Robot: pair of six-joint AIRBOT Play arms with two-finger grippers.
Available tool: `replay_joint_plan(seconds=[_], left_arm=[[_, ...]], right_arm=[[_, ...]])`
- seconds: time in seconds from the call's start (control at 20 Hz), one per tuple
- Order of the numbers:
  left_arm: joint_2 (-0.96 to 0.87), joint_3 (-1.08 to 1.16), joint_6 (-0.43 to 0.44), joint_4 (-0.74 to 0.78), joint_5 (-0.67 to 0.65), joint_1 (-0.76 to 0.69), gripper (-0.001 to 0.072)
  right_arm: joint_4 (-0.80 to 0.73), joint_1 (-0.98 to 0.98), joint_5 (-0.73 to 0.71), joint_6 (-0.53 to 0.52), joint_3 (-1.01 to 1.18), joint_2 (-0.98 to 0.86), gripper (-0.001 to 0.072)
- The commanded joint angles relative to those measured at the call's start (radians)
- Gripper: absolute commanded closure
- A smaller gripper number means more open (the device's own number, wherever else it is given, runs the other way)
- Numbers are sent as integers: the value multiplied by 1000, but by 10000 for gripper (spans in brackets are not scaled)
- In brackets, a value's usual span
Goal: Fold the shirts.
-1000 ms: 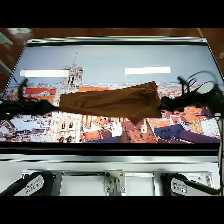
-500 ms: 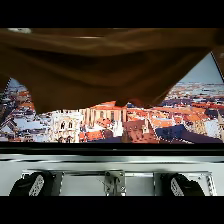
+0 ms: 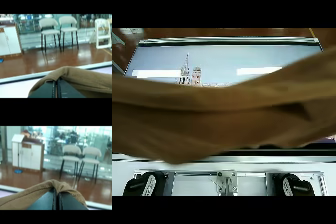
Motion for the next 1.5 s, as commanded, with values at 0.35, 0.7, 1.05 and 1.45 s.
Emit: replay_joint_plan(seconds=[0.35,0.7,1.05,1.45], left_arm=[[-3,-159,-26,65,-193,1,664],[-195,-578,-25,58,-26,-1,663],[-710,-579,252,-156,328,-85,663],[-973,-563,263,-173,602,-112,663]], right_arm=[[-142,0,494,95,-21,-80,651],[-34,1,113,63,-560,-290,651],[79,181,-571,-81,-632,-709,651],[76,260,-933,-38,-632,-979,651]])
